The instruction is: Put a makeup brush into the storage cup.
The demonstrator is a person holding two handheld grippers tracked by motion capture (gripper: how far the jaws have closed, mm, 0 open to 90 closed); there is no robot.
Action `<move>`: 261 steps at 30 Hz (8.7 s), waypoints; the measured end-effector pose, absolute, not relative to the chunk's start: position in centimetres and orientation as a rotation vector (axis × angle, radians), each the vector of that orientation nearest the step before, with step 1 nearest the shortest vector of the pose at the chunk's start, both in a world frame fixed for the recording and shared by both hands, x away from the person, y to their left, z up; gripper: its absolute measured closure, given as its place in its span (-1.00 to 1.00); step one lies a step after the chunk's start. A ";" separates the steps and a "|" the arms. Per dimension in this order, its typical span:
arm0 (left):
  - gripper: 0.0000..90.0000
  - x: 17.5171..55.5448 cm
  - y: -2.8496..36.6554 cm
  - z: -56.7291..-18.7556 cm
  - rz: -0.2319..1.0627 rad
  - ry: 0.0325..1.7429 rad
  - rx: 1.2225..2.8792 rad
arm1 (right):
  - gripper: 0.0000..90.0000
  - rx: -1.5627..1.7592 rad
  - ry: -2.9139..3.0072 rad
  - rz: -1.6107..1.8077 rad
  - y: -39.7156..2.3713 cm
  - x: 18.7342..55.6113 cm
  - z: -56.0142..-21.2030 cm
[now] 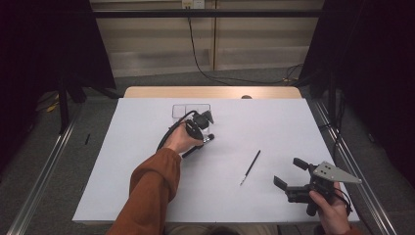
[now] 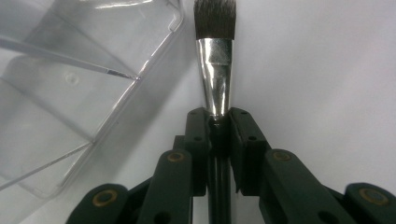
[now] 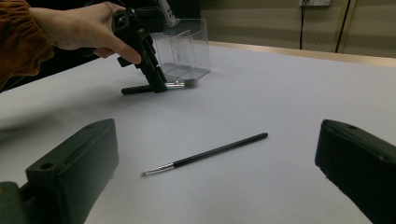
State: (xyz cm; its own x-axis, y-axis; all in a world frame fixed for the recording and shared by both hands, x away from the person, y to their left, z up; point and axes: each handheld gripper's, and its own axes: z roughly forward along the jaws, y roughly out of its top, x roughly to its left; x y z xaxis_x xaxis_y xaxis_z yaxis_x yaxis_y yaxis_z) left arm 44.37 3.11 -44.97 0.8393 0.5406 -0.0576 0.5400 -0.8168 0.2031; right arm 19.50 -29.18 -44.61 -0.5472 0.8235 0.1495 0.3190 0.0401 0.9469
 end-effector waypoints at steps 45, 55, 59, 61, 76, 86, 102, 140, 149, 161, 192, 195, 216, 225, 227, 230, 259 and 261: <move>0.76 42.8 6.6 -41.9 0.041 0.816 2.532 | -1.00 1.165 1.874 1.518 -29.3 19.5 -44.6; 0.76 42.0 7.7 -40.9 0.063 0.777 2.444 | -1.00 1.164 1.874 1.516 -29.3 19.5 -44.6; 0.76 41.7 7.9 -40.7 0.072 0.776 2.401 | -1.00 1.167 1.874 1.516 -29.3 19.5 -44.6; 0.76 41.6 7.9 -40.6 0.081 0.787 2.377 | -1.00 1.166 1.874 1.517 -29.3 19.5 -44.6; 0.76 41.0 8.8 -40.2 0.144 0.783 2.196 | -1.00 1.167 1.874 1.520 -29.2 19.5 -44.6; 0.76 40.6 9.6 -40.1 0.178 0.791 2.070 | -1.00 1.170 1.872 1.520 -29.2 19.5 -44.6; 0.76 40.0 10.1 -39.7 0.274 0.742 1.913 | -1.00 1.171 1.868 1.519 -29.3 19.5 -44.6; 0.76 42.2 8.2 -37.5 0.411 0.667 1.738 | -1.00 1.166 1.871 1.524 -29.3 19.5 -44.6; 0.76 43.5 8.0 -37.5 0.436 0.703 1.705 | -1.00 1.164 1.868 1.527 -29.3 19.5 -44.6; 0.76 44.3 7.2 -38.8 0.452 0.717 1.717 | -1.00 1.163 1.867 1.528 -29.3 19.4 -44.6; 0.76 44.6 6.9 -41.6 0.454 0.745 1.795 | -1.00 1.159 1.843 1.519 -29.4 19.4 -44.6; 0.76 44.5 6.9 -41.9 0.457 0.745 1.800 | -1.00 1.157 1.836 1.514 -29.5 19.4 -44.6; 0.75 44.3 7.0 -42.5 0.449 0.762 1.814 | -1.00 1.140 1.826 1.482 -29.8 19.7 -44.9; 0.73 44.3 7.3 -42.6 0.424 0.784 1.821 | -1.00 1.144 1.833 1.489 -29.8 19.7 -44.9; 0.69 44.4 7.3 -42.6 0.419 0.791 1.811 | -1.00 1.146 1.831 1.494 -29.7 19.7 -44.9; 0.63 44.4 7.5 -42.5 0.414 0.789 1.810 | -1.00 1.143 1.835 1.492 -29.7 19.7 -44.8; -0.77 41.9 9.7 -40.8 0.406 0.833 1.811 | -1.00 1.156 1.826 1.487 -29.7 19.8 -44.8; -0.82 41.5 10.1 -40.7 0.392 0.835 1.802 | -1.00 1.157 1.824 1.486 -29.7 19.8 -44.8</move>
